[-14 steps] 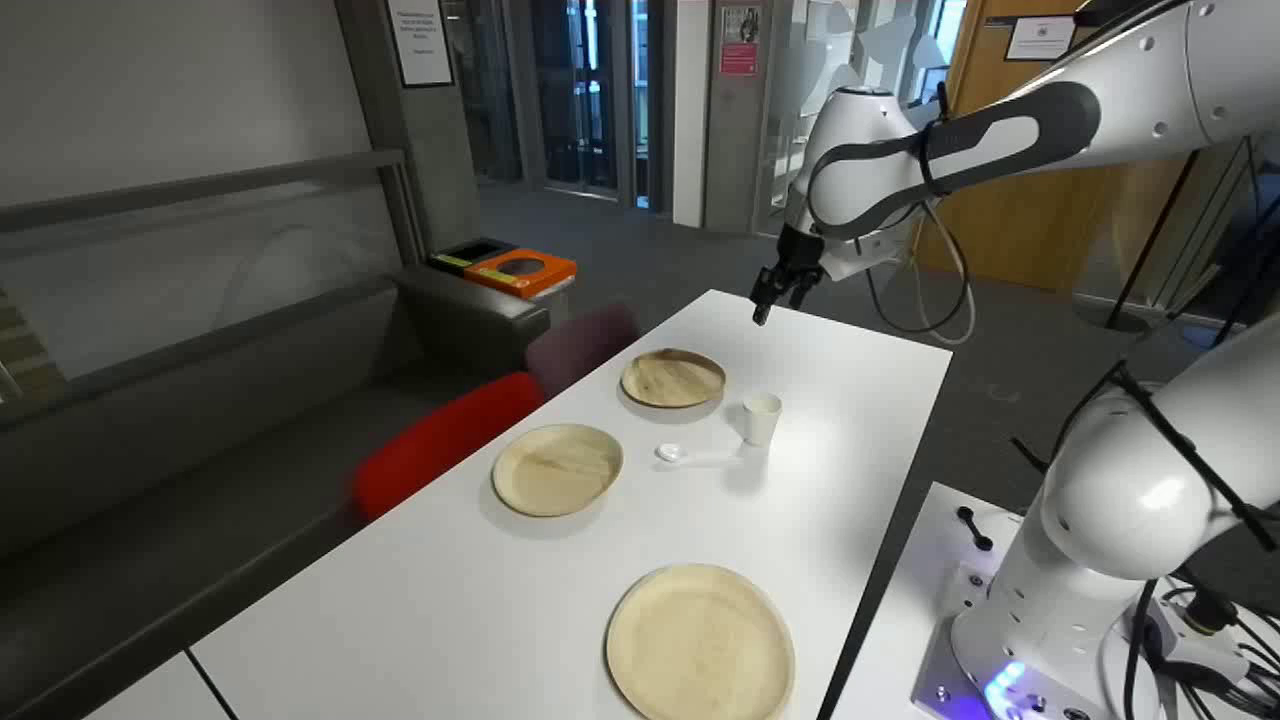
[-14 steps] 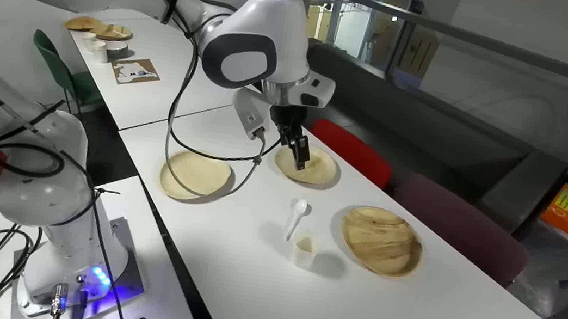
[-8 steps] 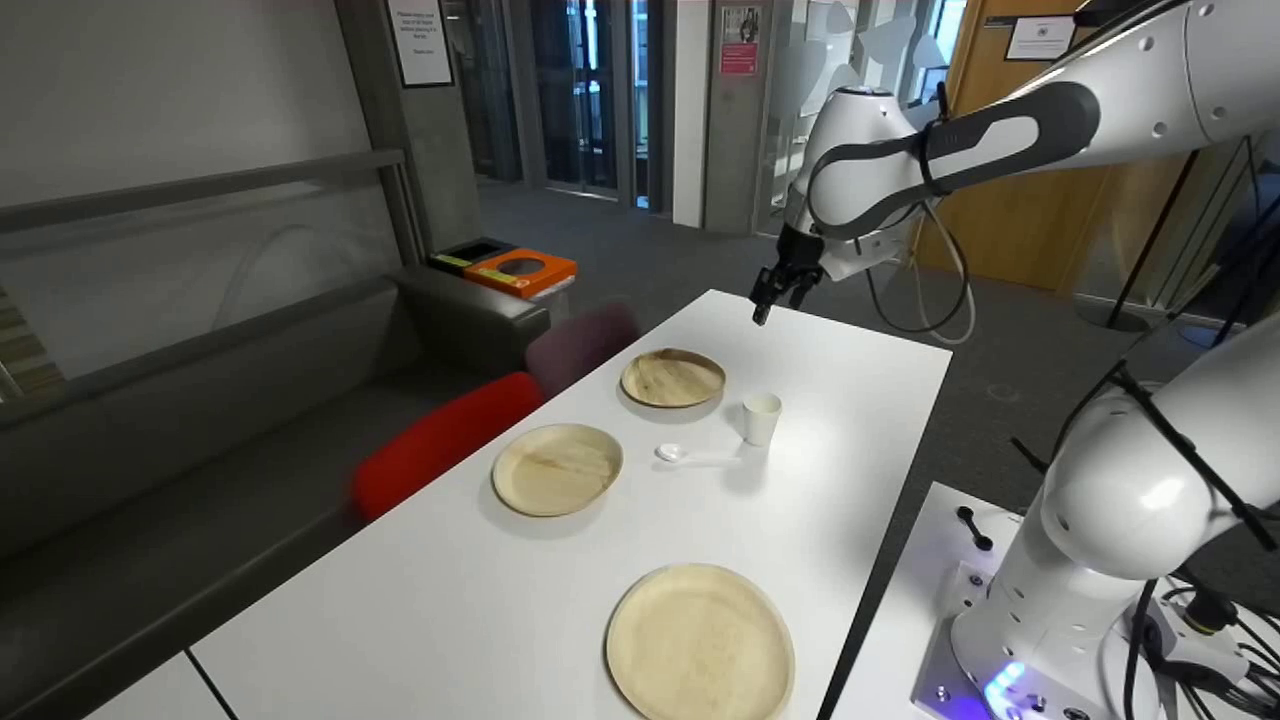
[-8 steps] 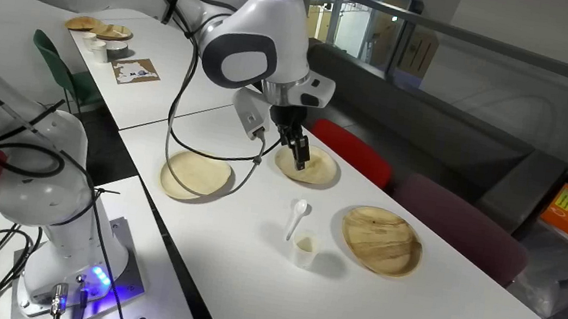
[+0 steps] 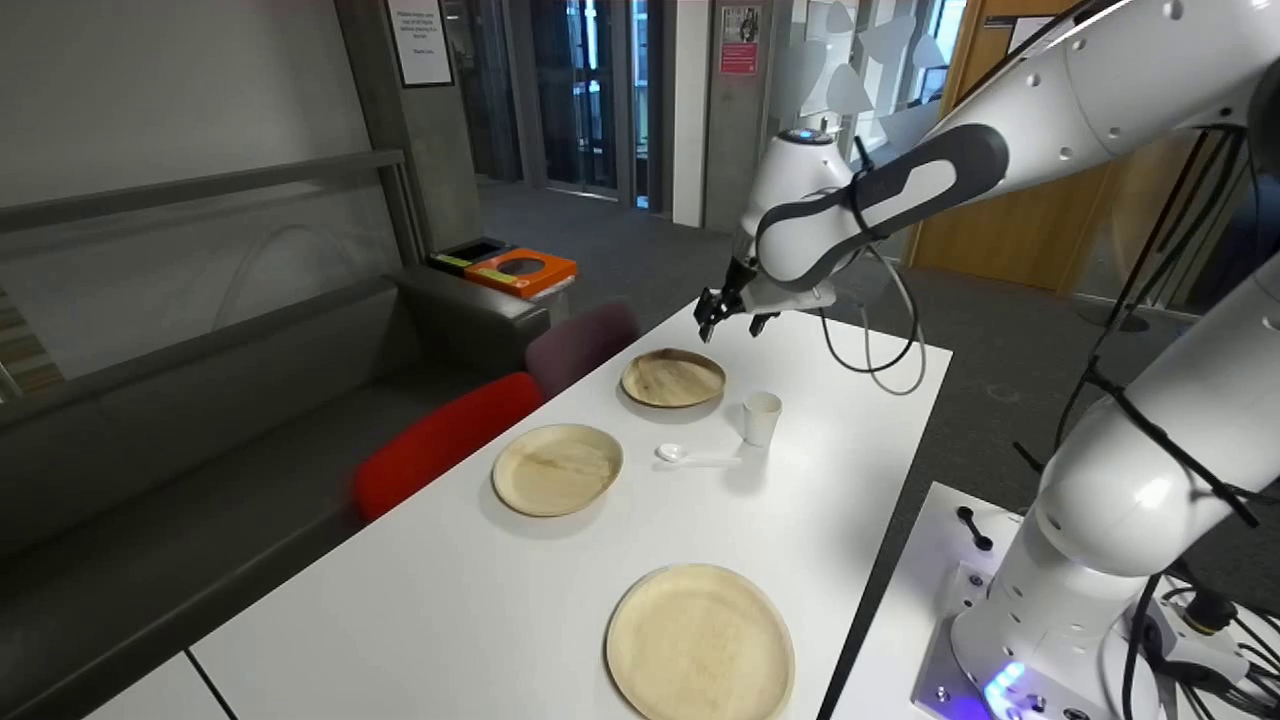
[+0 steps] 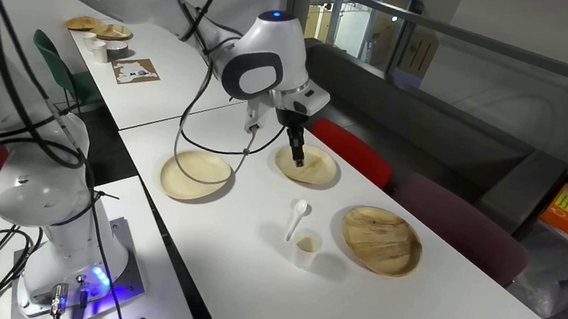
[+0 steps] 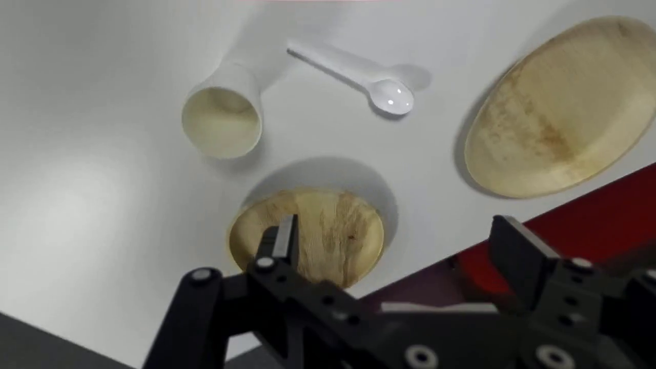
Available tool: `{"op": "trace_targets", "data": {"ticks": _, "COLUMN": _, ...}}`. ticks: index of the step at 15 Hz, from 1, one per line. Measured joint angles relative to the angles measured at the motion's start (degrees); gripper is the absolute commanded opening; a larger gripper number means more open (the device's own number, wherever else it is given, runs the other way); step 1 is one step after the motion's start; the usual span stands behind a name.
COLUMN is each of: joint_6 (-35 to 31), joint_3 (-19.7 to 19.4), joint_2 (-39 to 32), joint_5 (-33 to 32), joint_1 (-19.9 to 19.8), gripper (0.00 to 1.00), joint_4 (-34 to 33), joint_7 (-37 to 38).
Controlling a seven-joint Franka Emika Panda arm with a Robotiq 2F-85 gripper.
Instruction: Stack up the plates
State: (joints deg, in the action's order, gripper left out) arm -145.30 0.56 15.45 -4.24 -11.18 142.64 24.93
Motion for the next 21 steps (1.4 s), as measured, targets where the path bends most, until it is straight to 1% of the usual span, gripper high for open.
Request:
{"op": "trace_targets", "data": {"ticks": 2, "joint_6": 0.0, "joint_3": 3.4, "joint_2": -5.9, "joint_5": 0.0, "joint_1": 0.0, "gripper": 1.0, "joint_4": -1.6, "joint_7": 9.3}}
{"op": "trace_targets", "data": {"ticks": 3, "joint_6": 0.4, "joint_3": 4.3, "joint_2": -8.9, "joint_5": 0.1, "joint_1": 0.8, "gripper": 1.0, "joint_4": -2.8, "joint_7": 13.4}}
{"op": "trace_targets", "data": {"ticks": 4, "joint_6": 1.2, "joint_3": 4.6, "joint_2": -11.7, "joint_5": 0.9, "joint_1": 2.0, "gripper": 1.0, "joint_4": -4.1, "joint_7": 16.5}}
{"op": "trace_targets", "data": {"ticks": 6, "joint_6": 3.4, "joint_3": 4.5, "joint_2": -16.5, "joint_5": 4.6, "joint_1": 4.9, "gripper": 1.0, "joint_4": -7.4, "joint_7": 19.8}}
{"op": "trace_targets", "data": {"ticks": 9, "joint_6": 6.6, "joint_3": 4.1, "joint_2": -21.1, "joint_5": 9.6, "joint_1": 7.8, "gripper": 1.0, "joint_4": -11.6, "joint_7": 20.3}}
{"op": "trace_targets", "data": {"ticks": 11, "joint_6": 6.8, "joint_3": 4.0, "joint_2": -22.2, "joint_5": 10.1, "joint_1": 8.3, "gripper": 1.0, "joint_4": -12.6, "joint_7": 20.3}}
{"op": "trace_targets", "data": {"ticks": 16, "joint_6": 6.8, "joint_3": 3.7, "joint_2": -22.3, "joint_5": 10.2, "joint_1": 8.3, "gripper": 1.0, "joint_4": -12.8, "joint_7": 20.3}}
{"op": "trace_targets", "data": {"ticks": 18, "joint_6": 6.8, "joint_3": 3.1, "joint_2": -22.4, "joint_5": 10.2, "joint_1": 8.9, "gripper": 1.0, "joint_4": -12.8, "joint_7": 20.3}}
{"op": "trace_targets", "data": {"ticks": 21, "joint_6": 5.4, "joint_3": 2.5, "joint_2": -25.3, "joint_5": 13.0, "joint_1": 10.0, "gripper": 1.0, "joint_4": -13.8, "joint_7": 22.4}}
